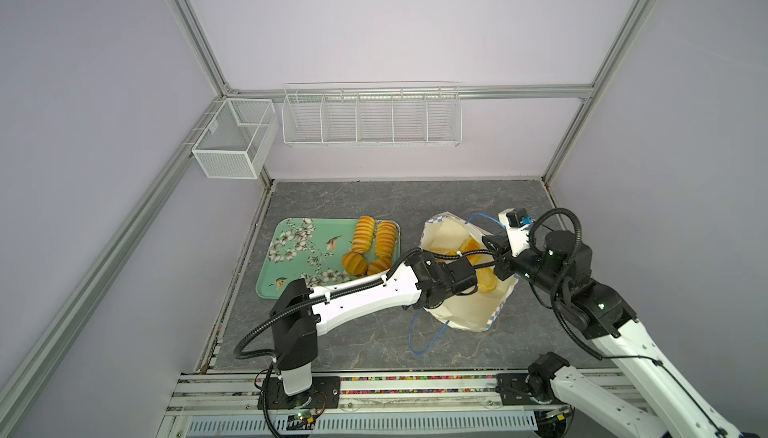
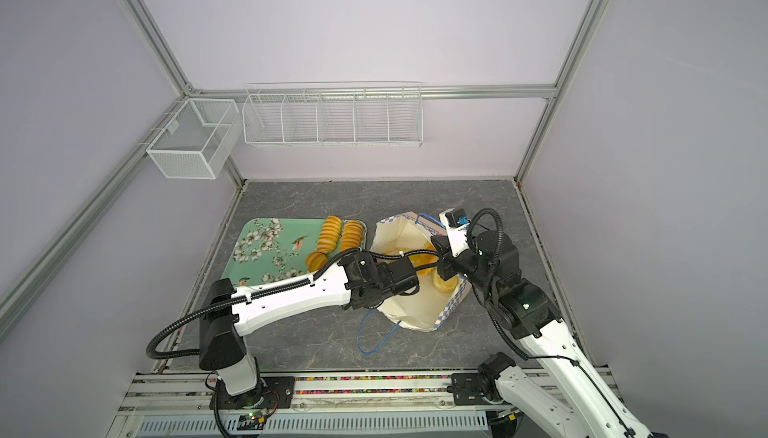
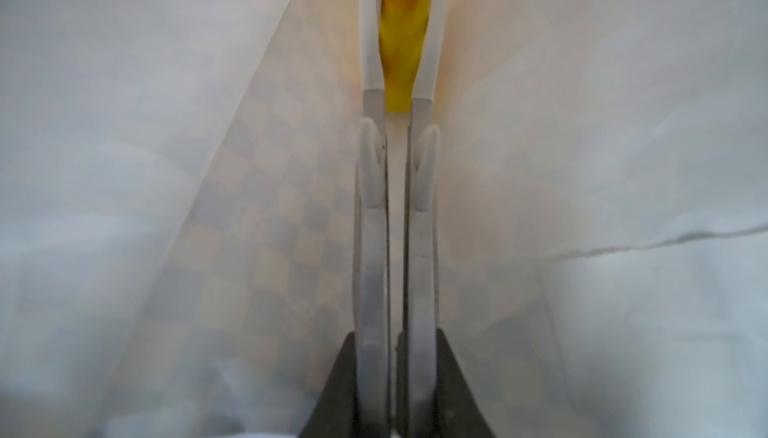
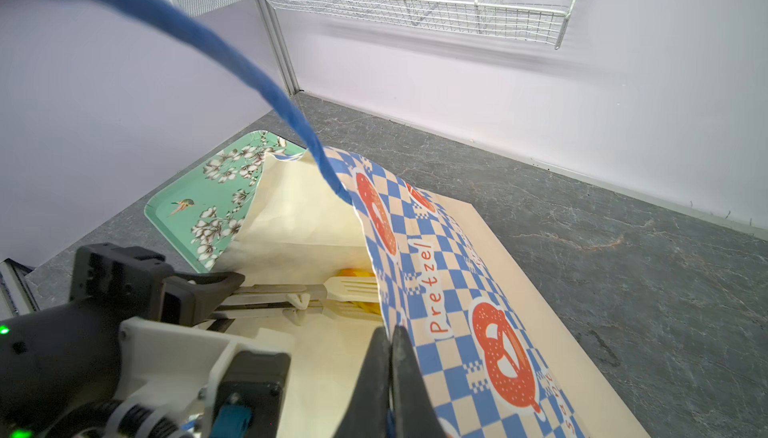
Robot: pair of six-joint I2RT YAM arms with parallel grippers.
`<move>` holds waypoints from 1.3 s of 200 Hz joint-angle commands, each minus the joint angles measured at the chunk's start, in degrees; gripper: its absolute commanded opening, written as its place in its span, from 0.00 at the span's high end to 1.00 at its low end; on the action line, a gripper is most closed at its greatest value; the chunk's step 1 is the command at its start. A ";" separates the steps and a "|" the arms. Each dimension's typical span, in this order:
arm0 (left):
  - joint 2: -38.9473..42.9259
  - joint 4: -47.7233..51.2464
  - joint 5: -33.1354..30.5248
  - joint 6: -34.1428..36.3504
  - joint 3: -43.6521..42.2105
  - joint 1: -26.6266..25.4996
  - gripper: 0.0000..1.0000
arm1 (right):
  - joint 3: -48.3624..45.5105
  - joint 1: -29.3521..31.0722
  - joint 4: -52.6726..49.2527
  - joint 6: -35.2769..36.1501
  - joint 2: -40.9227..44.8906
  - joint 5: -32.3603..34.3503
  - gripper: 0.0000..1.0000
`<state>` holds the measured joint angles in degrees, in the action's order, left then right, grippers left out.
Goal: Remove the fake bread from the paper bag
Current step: 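Insert the tongs into the bag and clamp a small yellow bread, then lift the clamped bread out of the bag toward the tray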
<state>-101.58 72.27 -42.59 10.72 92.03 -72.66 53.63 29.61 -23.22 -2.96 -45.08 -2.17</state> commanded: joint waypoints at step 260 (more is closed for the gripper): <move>39.94 8.08 8.04 -23.25 1.01 -5.96 0.87 | 5.22 0.14 -0.67 -6.51 -7.25 8.66 0.93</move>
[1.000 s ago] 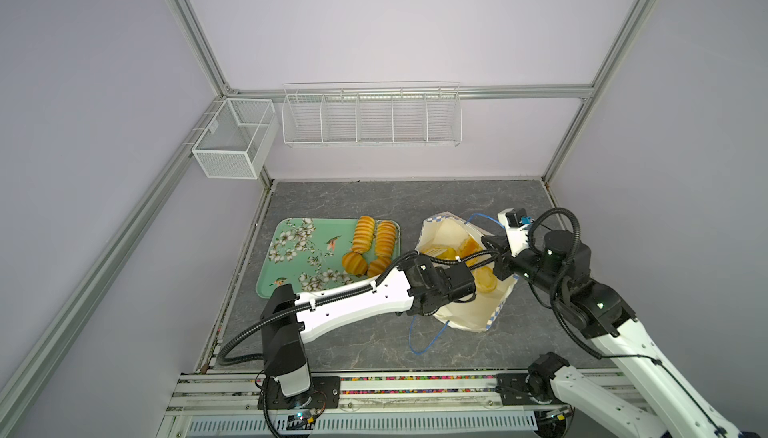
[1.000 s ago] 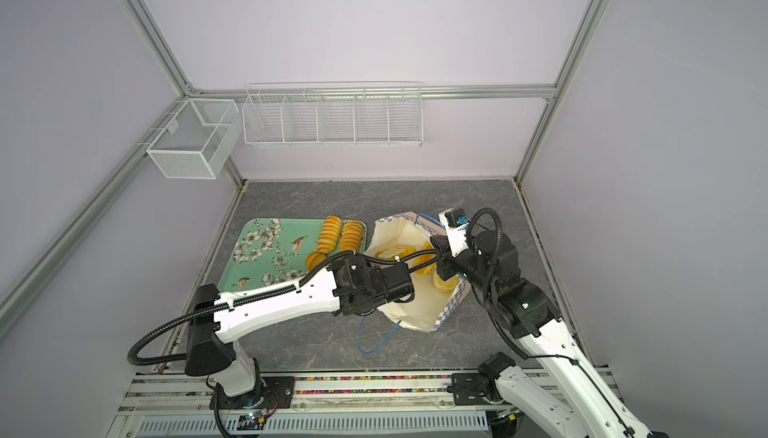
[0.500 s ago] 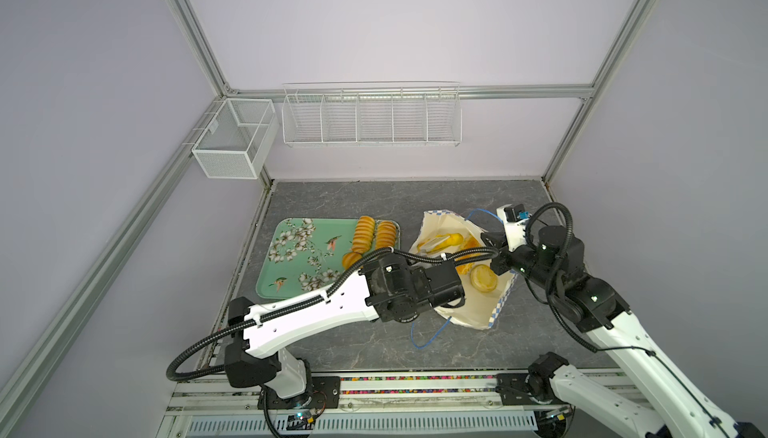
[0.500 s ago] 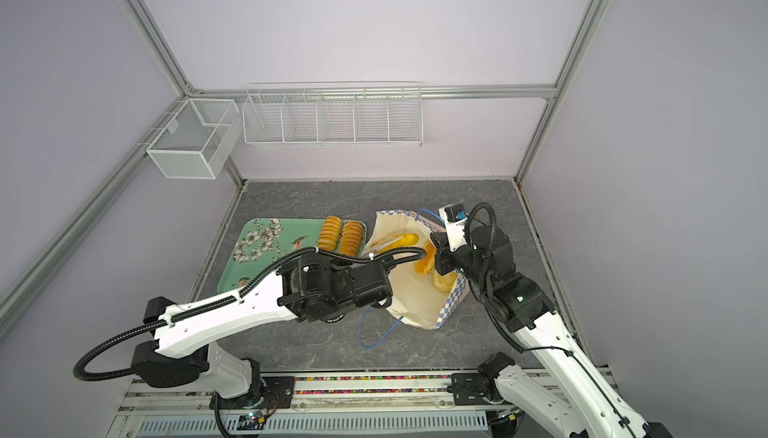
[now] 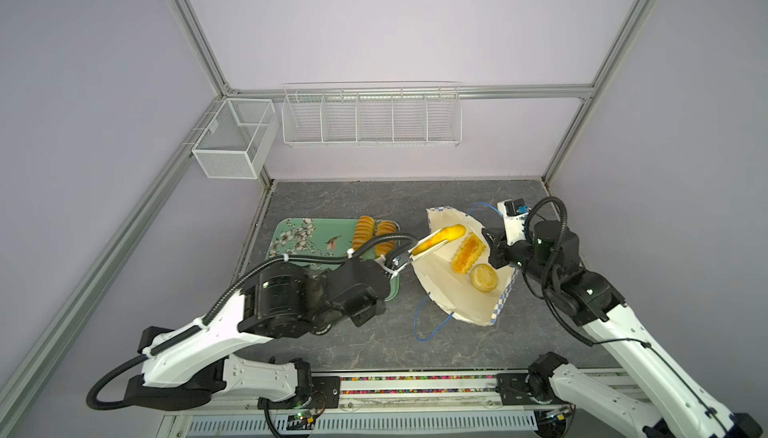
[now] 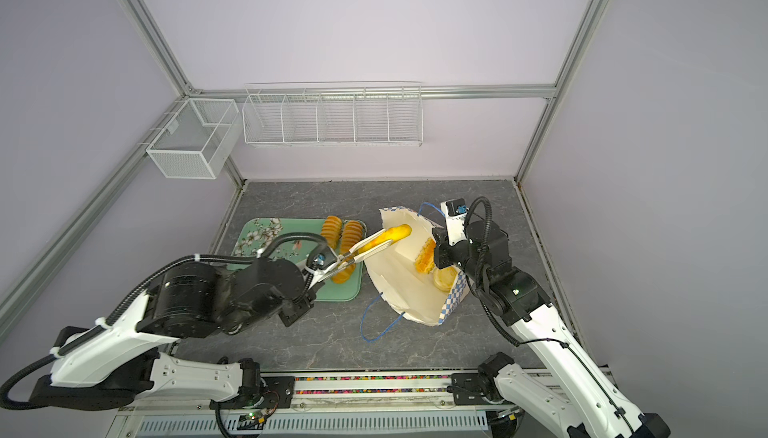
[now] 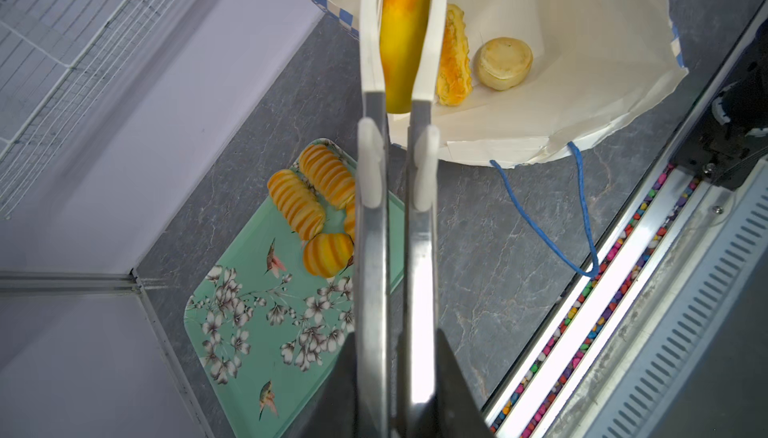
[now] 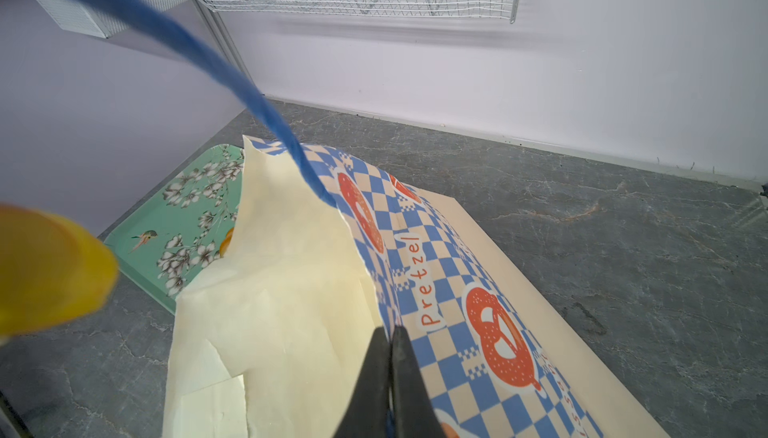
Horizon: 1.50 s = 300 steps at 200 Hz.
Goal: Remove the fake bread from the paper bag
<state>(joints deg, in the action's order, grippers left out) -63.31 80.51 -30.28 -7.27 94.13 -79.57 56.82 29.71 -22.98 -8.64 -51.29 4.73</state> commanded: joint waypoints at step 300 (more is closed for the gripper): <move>-34.77 -15.15 2.99 -4.03 -10.58 56.39 0.88 | 13.41 -3.02 3.22 17.41 -14.46 7.49 0.93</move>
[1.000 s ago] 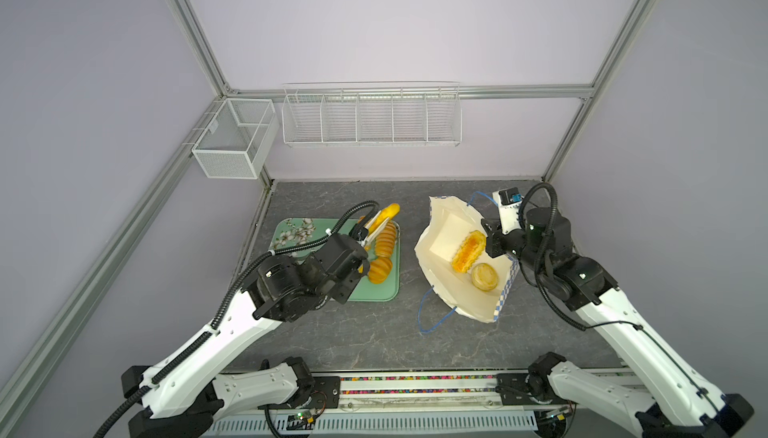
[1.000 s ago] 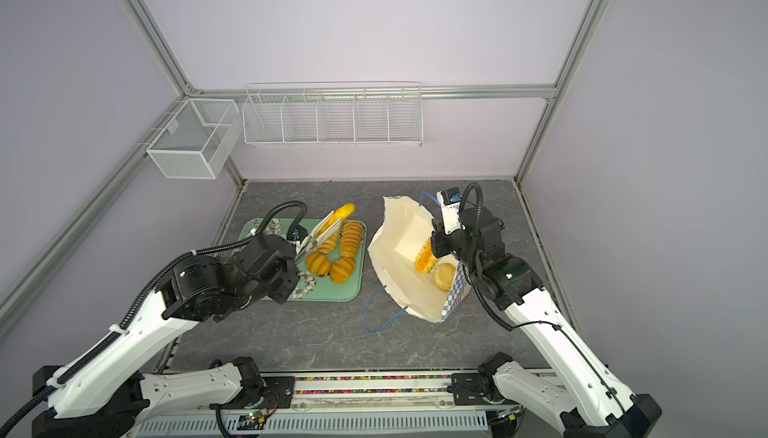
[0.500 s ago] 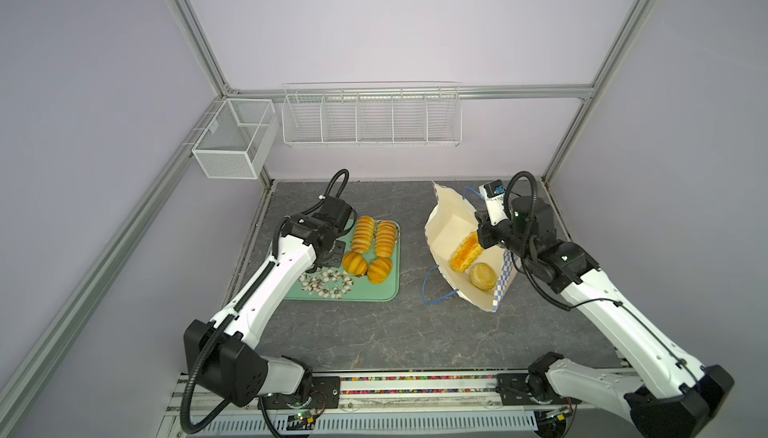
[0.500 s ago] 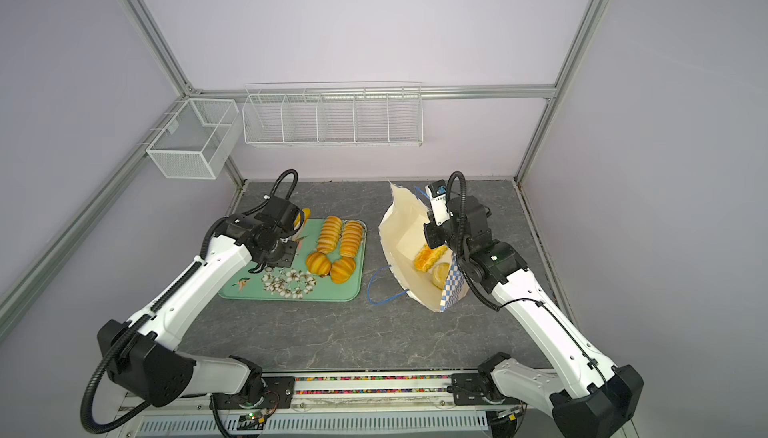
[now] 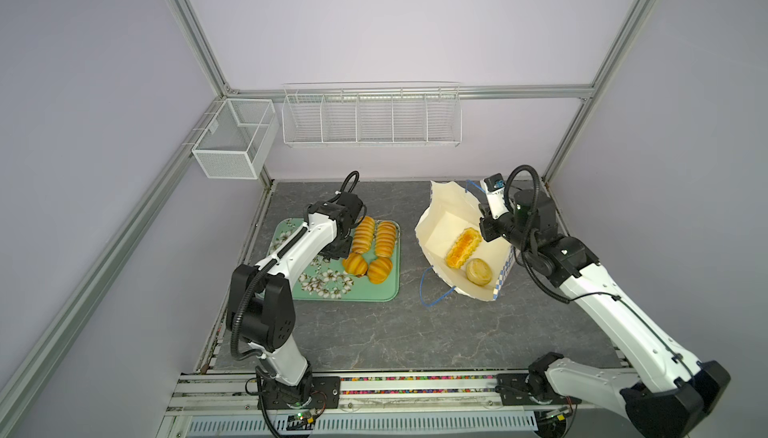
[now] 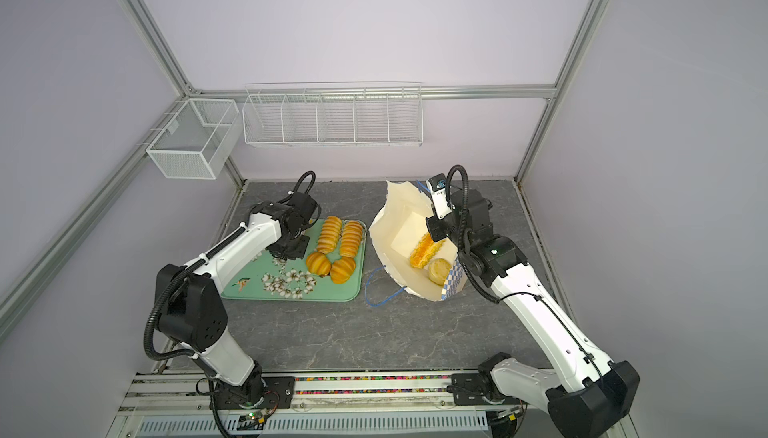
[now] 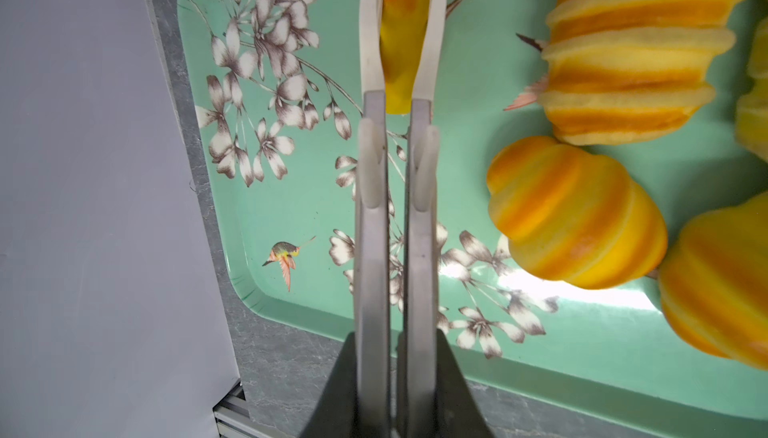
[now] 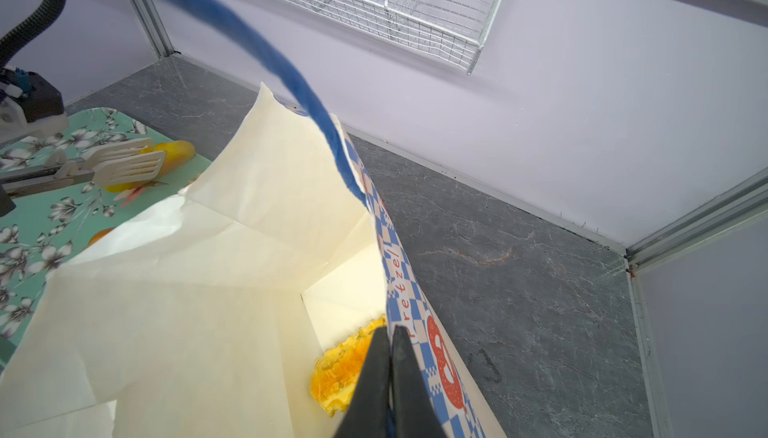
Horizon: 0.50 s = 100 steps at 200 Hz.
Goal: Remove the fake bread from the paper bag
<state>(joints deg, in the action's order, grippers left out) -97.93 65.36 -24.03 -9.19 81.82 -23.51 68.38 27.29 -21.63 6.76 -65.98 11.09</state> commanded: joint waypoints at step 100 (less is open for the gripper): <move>-0.99 0.76 7.53 -0.10 0.02 -0.53 0.73 | 2.37 -1.02 2.21 0.56 -0.64 0.30 0.93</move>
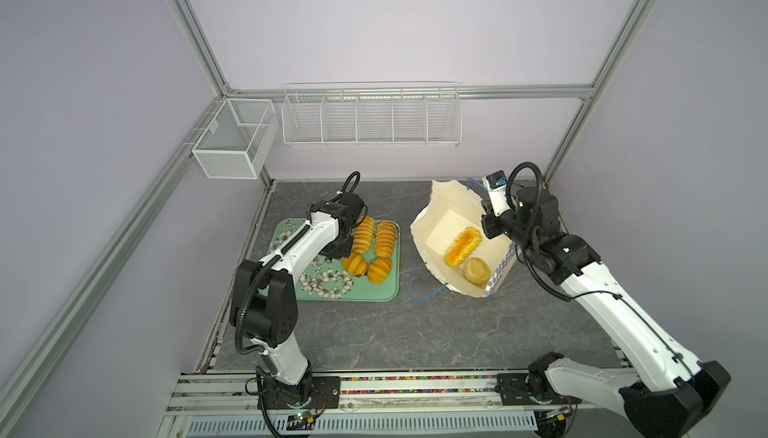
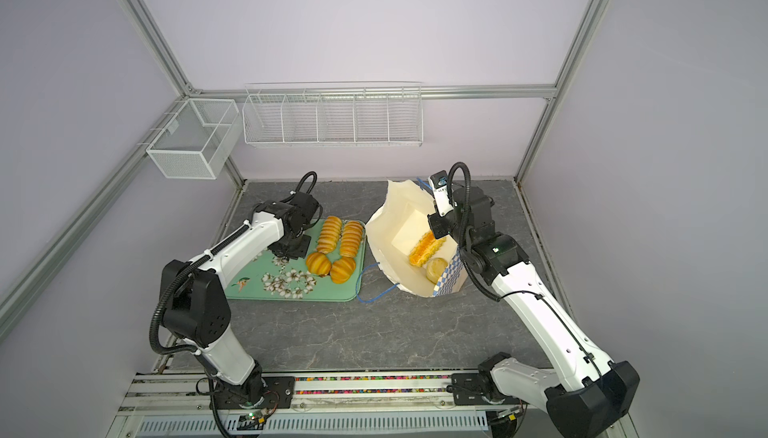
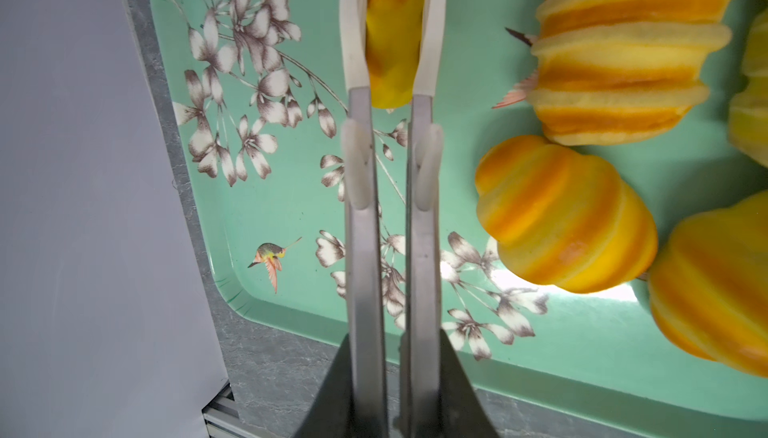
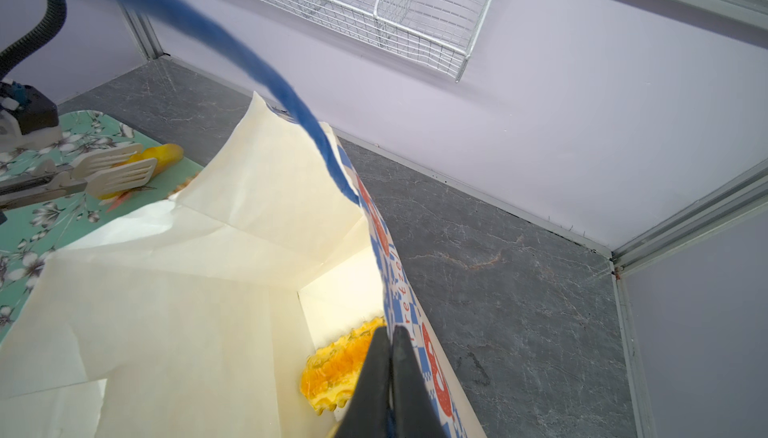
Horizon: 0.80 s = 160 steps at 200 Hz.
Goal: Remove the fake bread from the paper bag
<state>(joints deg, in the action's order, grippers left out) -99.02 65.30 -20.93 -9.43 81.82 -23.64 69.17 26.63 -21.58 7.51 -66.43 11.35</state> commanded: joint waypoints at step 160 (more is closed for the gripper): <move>5.48 4.53 8.28 1.36 3.02 -0.35 0.69 | 1.85 -0.36 0.93 -2.40 0.71 -0.49 0.93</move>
<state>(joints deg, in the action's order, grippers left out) -96.05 68.03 -13.21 -8.27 82.28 -23.68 69.23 26.59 -21.65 5.98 -66.46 11.29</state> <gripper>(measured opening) 0.313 0.070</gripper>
